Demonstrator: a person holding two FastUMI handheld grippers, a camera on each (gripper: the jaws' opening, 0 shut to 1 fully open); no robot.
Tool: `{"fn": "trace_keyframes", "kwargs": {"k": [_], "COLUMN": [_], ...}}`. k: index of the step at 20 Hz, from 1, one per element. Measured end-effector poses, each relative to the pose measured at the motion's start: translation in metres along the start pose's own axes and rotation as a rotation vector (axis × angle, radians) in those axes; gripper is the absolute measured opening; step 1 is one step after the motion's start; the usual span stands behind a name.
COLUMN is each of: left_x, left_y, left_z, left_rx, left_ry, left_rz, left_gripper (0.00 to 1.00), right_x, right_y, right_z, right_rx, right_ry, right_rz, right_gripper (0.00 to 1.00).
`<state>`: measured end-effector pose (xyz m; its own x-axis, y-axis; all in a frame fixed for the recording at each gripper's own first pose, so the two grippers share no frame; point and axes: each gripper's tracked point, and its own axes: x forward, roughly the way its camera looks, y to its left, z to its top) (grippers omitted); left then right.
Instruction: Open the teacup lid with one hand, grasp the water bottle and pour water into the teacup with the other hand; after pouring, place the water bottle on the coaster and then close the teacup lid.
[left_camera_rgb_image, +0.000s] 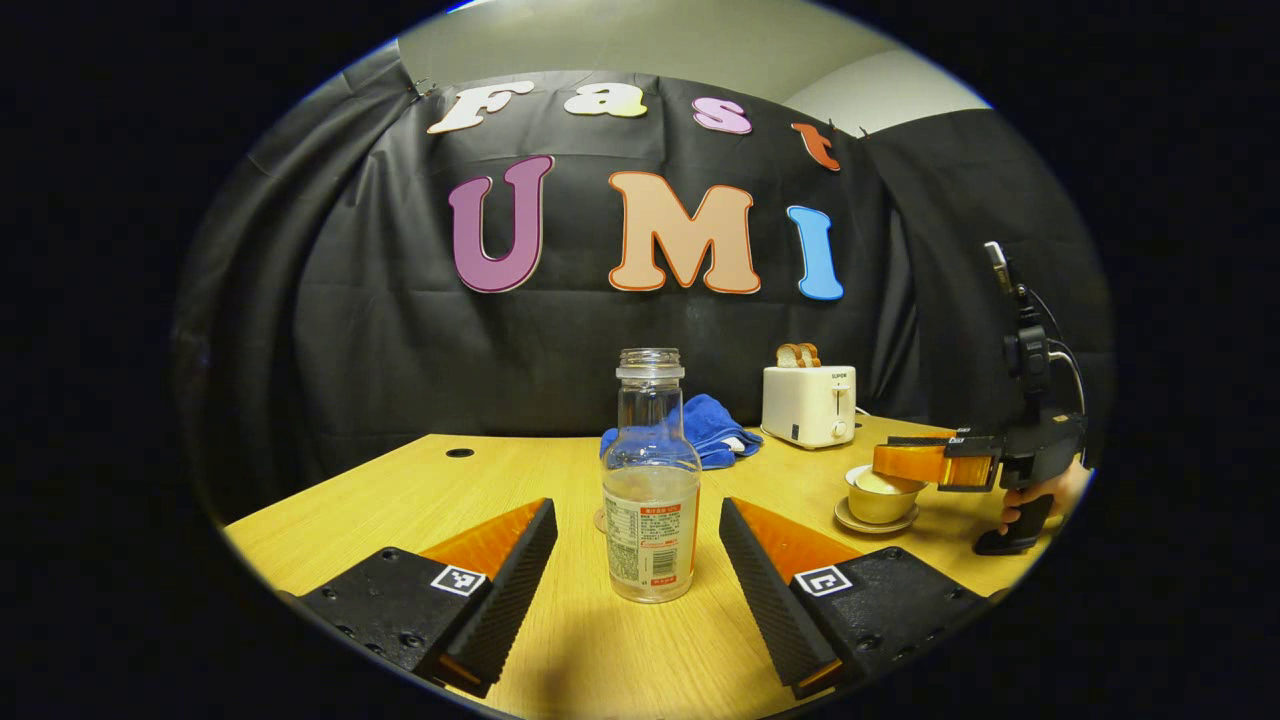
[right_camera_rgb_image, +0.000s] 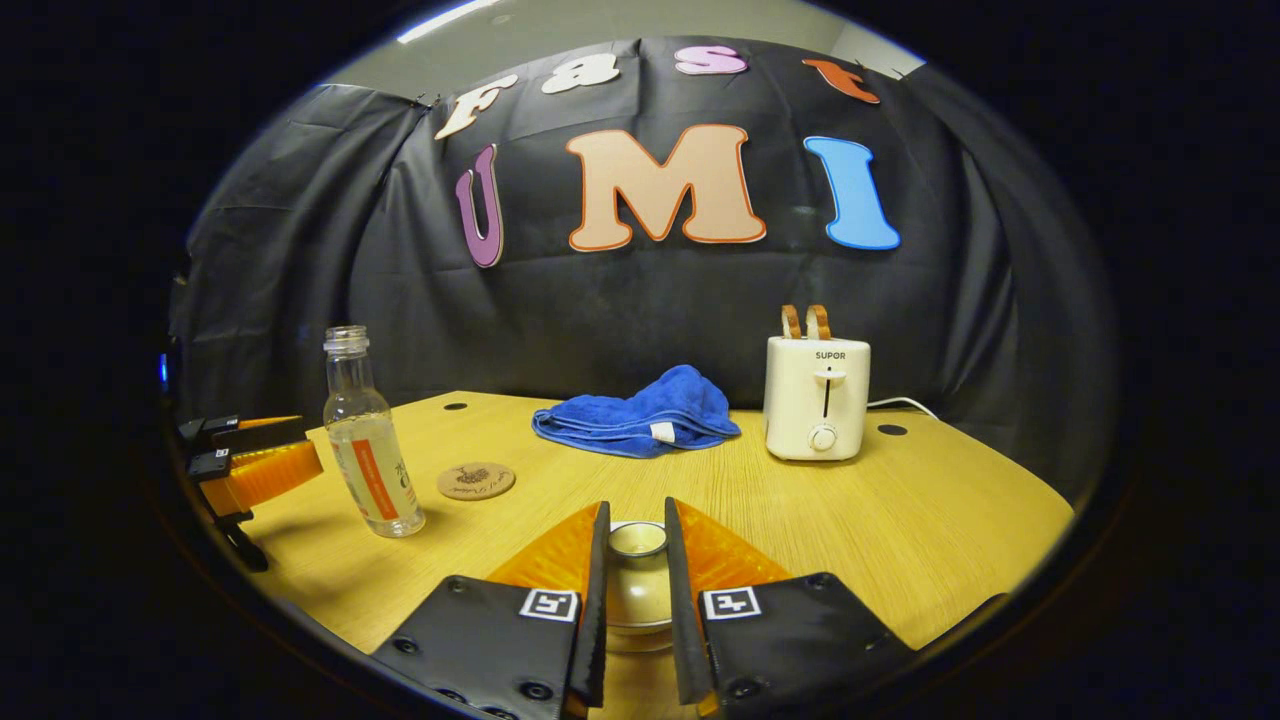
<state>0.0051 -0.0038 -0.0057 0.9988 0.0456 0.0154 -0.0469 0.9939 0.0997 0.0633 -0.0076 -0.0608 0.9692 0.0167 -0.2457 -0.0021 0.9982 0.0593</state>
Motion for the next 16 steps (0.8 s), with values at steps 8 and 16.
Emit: {"fn": "trace_keyframes", "kwargs": {"k": [8, 16], "left_x": [0.020, 0.048], "left_y": [0.000, -0.002], "left_z": [-0.001, -0.002], "left_rx": [0.000, 0.001], "left_ry": [0.001, 0.005], "left_rz": [-0.022, -0.042], "left_gripper": [0.95, 0.95], "right_x": [-0.019, -0.033], "right_y": [-0.015, -0.068], "right_z": [0.018, 0.017], "right_rx": [0.010, 0.017], "right_ry": [-0.123, -0.135], "right_rz": [-0.075, -0.266], "right_gripper": [0.31, 0.31]}}
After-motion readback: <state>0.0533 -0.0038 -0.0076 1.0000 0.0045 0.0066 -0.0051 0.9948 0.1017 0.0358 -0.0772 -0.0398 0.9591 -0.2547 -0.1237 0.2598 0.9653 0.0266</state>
